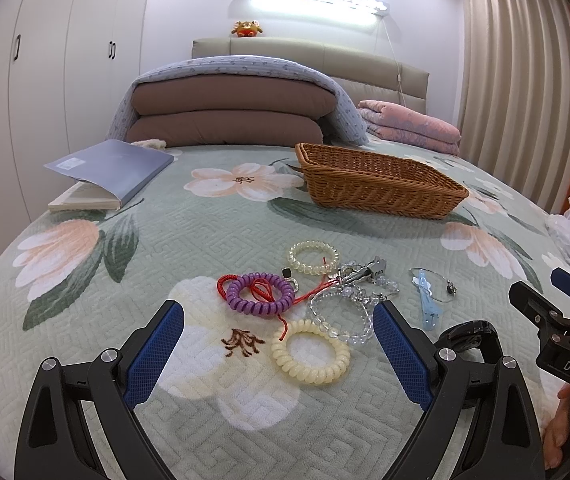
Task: Organize jewelry
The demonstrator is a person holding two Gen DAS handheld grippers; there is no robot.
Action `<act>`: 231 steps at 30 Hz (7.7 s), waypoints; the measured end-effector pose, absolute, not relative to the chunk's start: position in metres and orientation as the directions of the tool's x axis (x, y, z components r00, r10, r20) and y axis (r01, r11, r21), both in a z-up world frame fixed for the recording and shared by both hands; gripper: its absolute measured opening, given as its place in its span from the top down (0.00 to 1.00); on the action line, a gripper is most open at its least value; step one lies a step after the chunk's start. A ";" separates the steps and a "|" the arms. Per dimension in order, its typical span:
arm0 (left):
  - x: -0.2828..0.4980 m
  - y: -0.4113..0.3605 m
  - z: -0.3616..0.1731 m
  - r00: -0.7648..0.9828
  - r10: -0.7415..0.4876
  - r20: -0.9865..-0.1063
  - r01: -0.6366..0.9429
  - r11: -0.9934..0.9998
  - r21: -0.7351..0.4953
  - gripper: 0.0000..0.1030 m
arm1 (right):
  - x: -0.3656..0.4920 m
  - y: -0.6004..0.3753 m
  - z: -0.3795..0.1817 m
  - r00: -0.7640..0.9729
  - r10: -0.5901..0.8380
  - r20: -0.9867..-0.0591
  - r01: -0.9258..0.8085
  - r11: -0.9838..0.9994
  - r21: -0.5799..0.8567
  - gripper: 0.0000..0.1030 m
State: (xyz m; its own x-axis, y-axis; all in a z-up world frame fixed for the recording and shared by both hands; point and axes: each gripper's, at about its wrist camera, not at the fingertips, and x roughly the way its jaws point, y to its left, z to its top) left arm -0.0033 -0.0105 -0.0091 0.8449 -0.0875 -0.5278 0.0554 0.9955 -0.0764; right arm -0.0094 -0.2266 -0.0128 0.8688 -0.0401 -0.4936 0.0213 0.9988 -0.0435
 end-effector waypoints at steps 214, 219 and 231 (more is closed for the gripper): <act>0.224 -0.073 0.080 0.766 -0.397 -0.506 0.284 0.915 -0.288 0.90 | 0.230 -0.303 0.091 0.857 0.234 -0.460 -0.094 0.947 0.308 0.89; 0.265 -0.078 0.041 0.735 -0.366 -0.571 0.222 0.925 -0.307 0.90 | 0.283 -0.292 0.063 0.805 0.279 -0.523 -0.109 0.937 0.332 0.89; 0.274 -0.090 0.017 0.702 -0.366 -0.612 0.269 0.931 -0.248 0.88 | 0.316 -0.285 0.007 0.713 0.317 -0.625 -0.091 0.926 0.365 0.86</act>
State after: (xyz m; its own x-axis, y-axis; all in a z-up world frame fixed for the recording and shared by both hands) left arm 0.2738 -0.0904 0.0173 0.7016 -0.3658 -0.6115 0.2691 0.9307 -0.2479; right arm 0.3156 -0.2850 0.0073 0.7132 0.3168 -0.6253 -0.0911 0.9264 0.3654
